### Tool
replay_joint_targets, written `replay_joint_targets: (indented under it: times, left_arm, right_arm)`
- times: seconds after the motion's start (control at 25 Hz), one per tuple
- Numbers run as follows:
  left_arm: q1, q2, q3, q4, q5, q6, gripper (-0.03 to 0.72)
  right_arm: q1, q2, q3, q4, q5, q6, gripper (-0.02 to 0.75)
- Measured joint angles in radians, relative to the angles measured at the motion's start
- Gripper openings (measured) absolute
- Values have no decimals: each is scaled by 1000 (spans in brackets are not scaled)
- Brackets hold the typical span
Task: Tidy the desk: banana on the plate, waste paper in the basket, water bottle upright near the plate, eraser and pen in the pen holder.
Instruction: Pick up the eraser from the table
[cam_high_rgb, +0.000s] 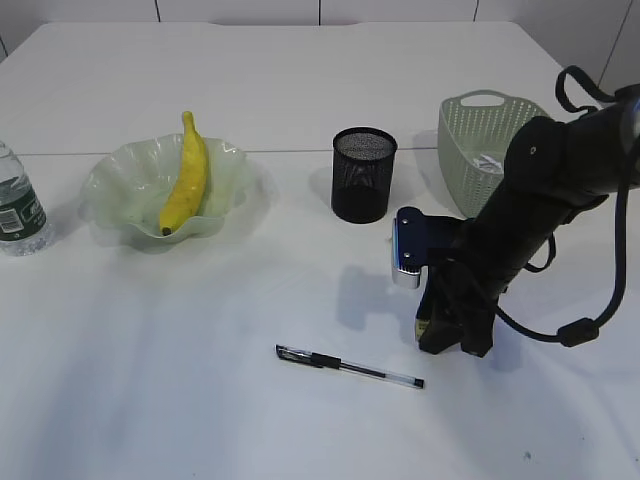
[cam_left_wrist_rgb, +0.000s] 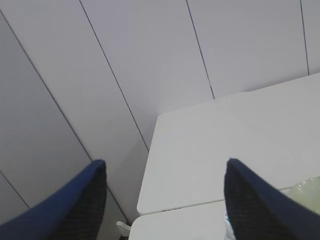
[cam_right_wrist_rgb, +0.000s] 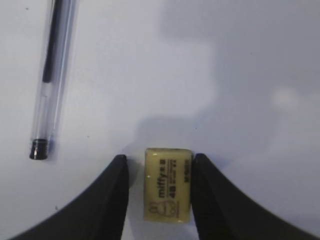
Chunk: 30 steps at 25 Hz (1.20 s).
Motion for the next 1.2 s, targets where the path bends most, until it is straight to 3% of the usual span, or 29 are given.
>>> replay_joint_targets:
  times: [0.32,1.2]
  left_arm:
    - [0,0,0,0,0,0,521]
    - [0,0,0,0,0,0,521]
  right_arm:
    - [0,0,0,2,0,0,228]
    - [0,14,0,133,-4,0,225]
